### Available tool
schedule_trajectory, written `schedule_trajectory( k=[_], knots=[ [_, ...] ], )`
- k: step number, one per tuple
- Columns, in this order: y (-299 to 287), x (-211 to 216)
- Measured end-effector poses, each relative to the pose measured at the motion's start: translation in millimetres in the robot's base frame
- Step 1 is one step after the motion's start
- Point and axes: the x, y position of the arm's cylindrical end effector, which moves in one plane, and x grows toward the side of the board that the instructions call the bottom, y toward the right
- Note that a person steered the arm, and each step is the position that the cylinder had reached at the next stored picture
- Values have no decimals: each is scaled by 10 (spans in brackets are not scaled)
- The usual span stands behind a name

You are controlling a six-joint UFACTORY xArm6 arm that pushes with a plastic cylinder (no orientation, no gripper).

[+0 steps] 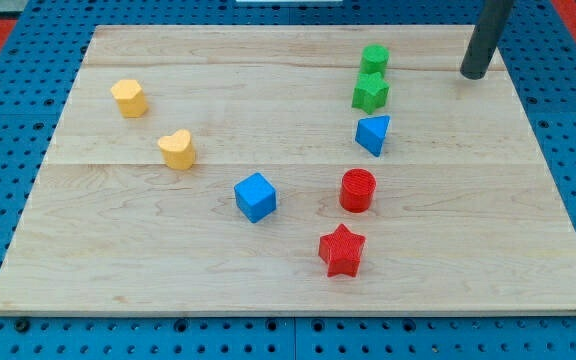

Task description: Move blue triangle to the centre of the board

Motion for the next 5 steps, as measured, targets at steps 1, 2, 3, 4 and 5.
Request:
schedule_trajectory(
  k=[1, 2, 3, 4, 5],
  knots=[
    [-39, -3],
    [-29, 266],
    [-208, 906],
    [-1191, 949],
    [-1562, 1031]
  ],
)
